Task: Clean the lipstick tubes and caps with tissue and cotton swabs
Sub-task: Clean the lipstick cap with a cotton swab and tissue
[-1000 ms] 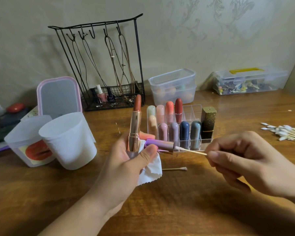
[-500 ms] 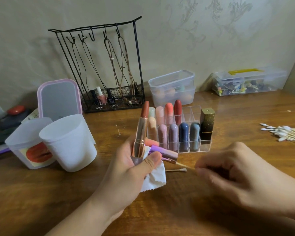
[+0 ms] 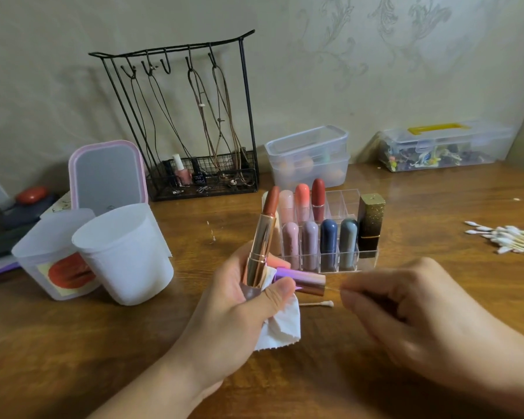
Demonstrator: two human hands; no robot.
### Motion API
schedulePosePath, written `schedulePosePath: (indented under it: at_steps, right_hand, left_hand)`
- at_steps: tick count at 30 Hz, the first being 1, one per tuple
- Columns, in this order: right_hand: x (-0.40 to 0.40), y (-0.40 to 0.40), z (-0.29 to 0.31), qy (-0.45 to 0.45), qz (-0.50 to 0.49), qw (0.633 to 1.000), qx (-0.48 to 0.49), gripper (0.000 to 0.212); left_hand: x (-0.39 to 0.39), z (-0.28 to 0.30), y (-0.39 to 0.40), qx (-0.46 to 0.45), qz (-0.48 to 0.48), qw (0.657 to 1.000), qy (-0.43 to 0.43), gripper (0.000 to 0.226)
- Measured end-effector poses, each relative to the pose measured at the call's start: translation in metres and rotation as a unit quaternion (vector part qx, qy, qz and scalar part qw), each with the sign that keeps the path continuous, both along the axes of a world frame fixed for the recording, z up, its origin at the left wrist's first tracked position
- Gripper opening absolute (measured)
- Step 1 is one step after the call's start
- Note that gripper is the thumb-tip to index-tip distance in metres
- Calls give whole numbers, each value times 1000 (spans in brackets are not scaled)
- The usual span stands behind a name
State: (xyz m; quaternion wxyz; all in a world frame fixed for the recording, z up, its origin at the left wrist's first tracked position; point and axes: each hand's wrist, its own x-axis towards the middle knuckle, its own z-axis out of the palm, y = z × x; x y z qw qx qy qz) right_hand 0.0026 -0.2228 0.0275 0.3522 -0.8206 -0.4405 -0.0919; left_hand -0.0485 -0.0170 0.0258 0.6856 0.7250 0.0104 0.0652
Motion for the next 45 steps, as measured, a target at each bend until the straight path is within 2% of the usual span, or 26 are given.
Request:
schedulePosePath:
  at_steps: [2, 3, 5, 6, 9, 11, 13, 15, 18, 21, 23, 25, 26, 28, 31, 35, 38, 40, 45]
  right_hand:
    - [-1, 0, 5, 4, 48, 998, -44, 31]
    - [-1, -1, 9, 35, 73, 996, -42, 29]
    - [0, -9, 16, 114, 84, 990, -2, 23]
    - [1, -13, 16, 121, 66, 990, 17, 22]
    - [8, -15, 6, 25, -54, 998, 10, 19]
    - [8, -8, -4, -63, -120, 989, -62, 19]
    - [7, -1, -12, -82, -144, 973, -160, 23]
    - [8, 3, -20, -89, -158, 960, -213, 34]
    - [6, 3, -18, -139, -179, 955, -191, 38]
    - [-4, 3, -1, -149, -168, 971, -85, 40]
    - [-18, 14, 12, -68, -109, 991, -37, 48]
    - [-25, 32, 18, 44, -76, 995, -39, 61]
    - [-24, 41, 17, 72, -72, 994, -49, 66]
    - [-21, 56, 13, 116, -54, 991, -30, 62]
    - [-21, 64, 5, 141, -45, 989, 21, 49]
    - [-26, 57, -4, 119, -51, 992, 10, 57]
    - [-26, 52, -1, 177, -39, 979, 98, 58]
    - [-21, 51, -1, 223, -53, 962, 150, 52]
    - [-15, 53, -3, 288, -78, 941, 159, 59]
  left_hand:
    - [0, -1, 1, 21, 1, 1000, -1, 21]
    - [-1, 0, 0, 28, 3, 1000, -2, 21]
    - [-1, 1, 1, 24, 10, 1000, -6, 18]
    - [0, 2, 3, 15, 19, 1000, -4, 16]
    - [5, 2, 12, -64, 61, 996, 7, 16]
    - [7, 3, 16, -109, 80, 991, 7, 19]
    - [6, 3, 15, -138, 81, 987, 10, 19]
    - [5, 3, 11, -151, 75, 986, 15, 16]
    - [3, 2, 6, -152, 74, 985, 17, 14]
    - [0, 3, 3, -149, 74, 986, 13, 16]
    - [-1, 4, 2, -140, 79, 987, 12, 19]
    - [-2, 4, 1, -136, 79, 988, 14, 23]
    - [-3, 4, 0, -135, 78, 988, 13, 25]
    - [-3, 3, 1, -139, 80, 987, 8, 26]
    - [-1, 5, 3, -161, 82, 984, 9, 24]
    - [5, 2, 8, -214, 108, 971, 17, 17]
    - [8, 3, 10, -238, 104, 966, 15, 22]
    - [9, 1, 10, -227, 98, 969, 20, 26]
    - [5, -2, 7, -150, 97, 984, -26, 22]
